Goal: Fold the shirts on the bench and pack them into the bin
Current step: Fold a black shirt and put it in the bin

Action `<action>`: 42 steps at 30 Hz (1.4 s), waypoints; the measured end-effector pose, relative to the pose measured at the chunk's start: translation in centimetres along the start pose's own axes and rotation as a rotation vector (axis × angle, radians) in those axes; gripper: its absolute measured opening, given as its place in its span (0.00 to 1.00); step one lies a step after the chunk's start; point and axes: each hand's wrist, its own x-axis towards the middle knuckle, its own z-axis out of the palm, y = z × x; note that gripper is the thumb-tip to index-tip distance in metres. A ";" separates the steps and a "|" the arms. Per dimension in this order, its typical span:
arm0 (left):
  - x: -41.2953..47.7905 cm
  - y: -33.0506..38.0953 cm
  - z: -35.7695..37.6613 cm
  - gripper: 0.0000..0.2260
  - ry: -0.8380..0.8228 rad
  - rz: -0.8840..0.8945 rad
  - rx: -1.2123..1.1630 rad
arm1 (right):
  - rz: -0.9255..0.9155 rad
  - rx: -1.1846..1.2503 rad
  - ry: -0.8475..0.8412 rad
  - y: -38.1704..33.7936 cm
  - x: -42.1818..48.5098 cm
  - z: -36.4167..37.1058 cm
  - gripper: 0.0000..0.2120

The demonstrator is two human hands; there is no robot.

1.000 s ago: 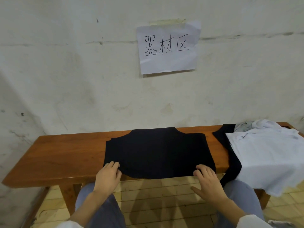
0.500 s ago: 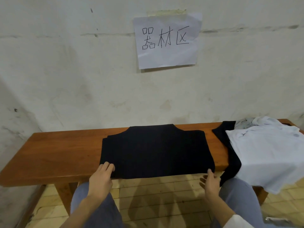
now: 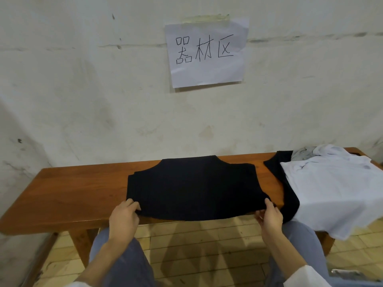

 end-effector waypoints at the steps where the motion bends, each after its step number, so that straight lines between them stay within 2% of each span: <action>1: 0.3 0.4 -0.8 0.16 0.043 -0.019 -0.020 | -0.073 -0.022 0.015 -0.8 -0.6 0.2 0.07; 6: 0.7 1.8 -3.9 0.16 0.267 -0.053 -0.099 | -0.406 0.029 0.146 -3.8 -4.8 0.6 0.06; 10: 0.5 2.0 -5.5 0.10 0.398 -0.029 -0.129 | -0.510 0.071 0.245 -4.6 -5.9 0.2 0.10; 19: 1.0 2.2 -6.2 0.08 0.435 -0.139 -0.281 | -0.561 0.151 0.290 -5.8 -5.8 1.3 0.08; 23: 4.1 3.2 -7.1 0.13 0.459 -0.197 -0.299 | -0.578 0.151 0.210 -7.5 -4.7 4.0 0.08; 27: 12.4 2.3 -5.8 0.10 0.356 -0.404 -0.278 | -0.447 0.108 0.097 -10.6 -0.2 9.5 0.09; 29: 15.9 1.5 -4.0 0.12 0.253 -0.453 -0.116 | -0.377 0.098 0.011 -11.2 1.6 12.3 0.16; 31: 17.3 1.4 -1.4 0.22 0.093 -0.449 0.023 | -0.392 -0.098 0.020 -9.9 2.4 14.2 0.20; 32: 17.0 1.5 0.2 0.24 0.025 -0.380 0.051 | -0.444 -0.258 0.010 -8.5 2.2 14.5 0.21; 34: 15.5 2.3 3.8 0.20 -0.148 -0.173 0.078 | -0.528 -0.592 -0.127 -4.6 2.4 14.8 0.23; 35: 14.5 2.5 5.3 0.23 -0.259 -0.099 0.077 | -0.549 -0.804 -0.219 -2.5 3.0 14.7 0.25; 36: 13.6 2.7 6.4 0.31 -0.363 -0.058 0.076 | -0.563 -1.061 -0.290 -0.7 3.3 14.3 0.27; 38: 12.1 2.6 7.9 0.42 -0.466 -0.048 0.119 | -0.619 -1.525 -0.273 1.9 4.4 13.6 0.31; 40: 11.0 2.5 8.2 0.48 -0.490 -0.054 0.171 | -0.649 -1.683 -0.200 2.7 3.7 12.8 0.32; 42: 9.8 2.8 7.8 0.47 -0.480 -0.066 0.177 | -0.656 -1.697 -0.159 3.0 2.6 12.1 0.32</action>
